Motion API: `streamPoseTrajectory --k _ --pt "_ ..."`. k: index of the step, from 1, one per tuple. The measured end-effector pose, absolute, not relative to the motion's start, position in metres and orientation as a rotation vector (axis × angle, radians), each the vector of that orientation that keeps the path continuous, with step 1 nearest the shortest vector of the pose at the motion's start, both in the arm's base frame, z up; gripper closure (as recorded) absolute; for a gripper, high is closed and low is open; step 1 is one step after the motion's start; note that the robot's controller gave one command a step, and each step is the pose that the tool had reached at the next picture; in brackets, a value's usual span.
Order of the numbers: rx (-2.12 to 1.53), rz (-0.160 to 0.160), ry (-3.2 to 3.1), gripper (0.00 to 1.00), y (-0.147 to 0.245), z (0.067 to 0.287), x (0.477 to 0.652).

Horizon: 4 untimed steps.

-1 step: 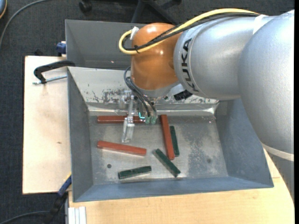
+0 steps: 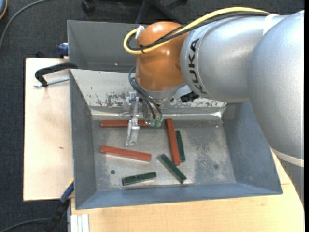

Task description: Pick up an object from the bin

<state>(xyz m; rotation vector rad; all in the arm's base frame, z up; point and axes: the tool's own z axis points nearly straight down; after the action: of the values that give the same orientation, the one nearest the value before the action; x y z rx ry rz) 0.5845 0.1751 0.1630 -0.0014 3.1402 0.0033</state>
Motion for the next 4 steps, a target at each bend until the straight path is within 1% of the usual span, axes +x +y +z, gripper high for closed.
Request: streamPoseTrajectory --k 1,2,3,4 --pt "0.112 0.005 3.135 0.00 0.190 0.097 0.554" --pt "0.122 0.011 3.127 0.00 0.195 0.043 0.541" --pt "0.285 0.004 3.127 0.00 0.186 0.087 0.541" --pt "0.305 0.007 3.120 0.00 0.194 0.109 0.538"
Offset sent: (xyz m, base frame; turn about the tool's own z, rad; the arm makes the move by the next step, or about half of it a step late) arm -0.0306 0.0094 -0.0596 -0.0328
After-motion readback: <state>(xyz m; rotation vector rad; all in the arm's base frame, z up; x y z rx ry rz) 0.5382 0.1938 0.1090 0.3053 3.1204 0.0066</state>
